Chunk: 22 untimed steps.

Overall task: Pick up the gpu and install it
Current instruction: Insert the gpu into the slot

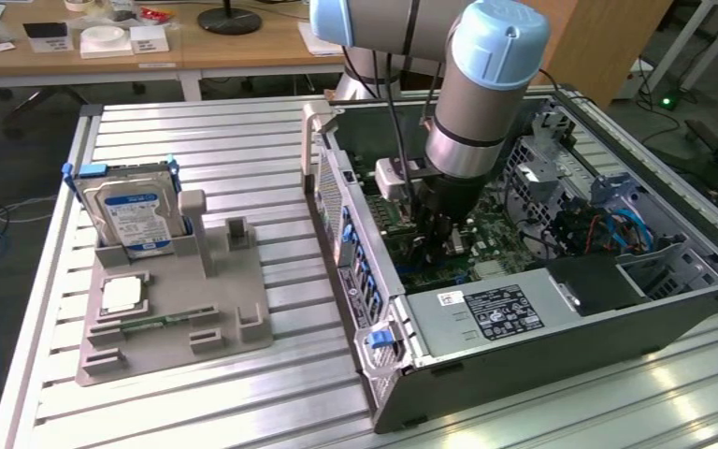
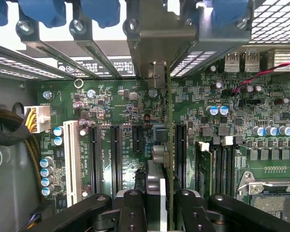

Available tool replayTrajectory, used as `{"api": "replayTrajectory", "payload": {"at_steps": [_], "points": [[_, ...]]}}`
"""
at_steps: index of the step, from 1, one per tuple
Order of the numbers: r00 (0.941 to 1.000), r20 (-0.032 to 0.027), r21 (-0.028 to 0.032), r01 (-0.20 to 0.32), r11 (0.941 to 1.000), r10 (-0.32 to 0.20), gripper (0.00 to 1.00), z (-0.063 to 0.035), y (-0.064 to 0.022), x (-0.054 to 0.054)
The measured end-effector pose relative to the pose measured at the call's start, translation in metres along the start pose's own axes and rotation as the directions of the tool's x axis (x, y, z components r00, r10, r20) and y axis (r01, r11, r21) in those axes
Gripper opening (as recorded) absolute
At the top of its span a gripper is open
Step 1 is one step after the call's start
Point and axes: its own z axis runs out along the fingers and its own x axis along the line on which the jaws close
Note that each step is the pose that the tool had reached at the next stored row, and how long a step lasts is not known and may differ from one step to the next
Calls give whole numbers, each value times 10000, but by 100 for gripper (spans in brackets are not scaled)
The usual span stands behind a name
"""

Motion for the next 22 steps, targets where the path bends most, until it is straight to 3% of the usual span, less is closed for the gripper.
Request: {"api": "replayTrajectory", "payload": {"at_steps": [13, 22], "points": [[10000, 0, 1, -1, 10000, 1, 28, 7, 0, 0], [10000, -2, -1, -2, 10000, 2, 28, 112, 3, 2]]}}
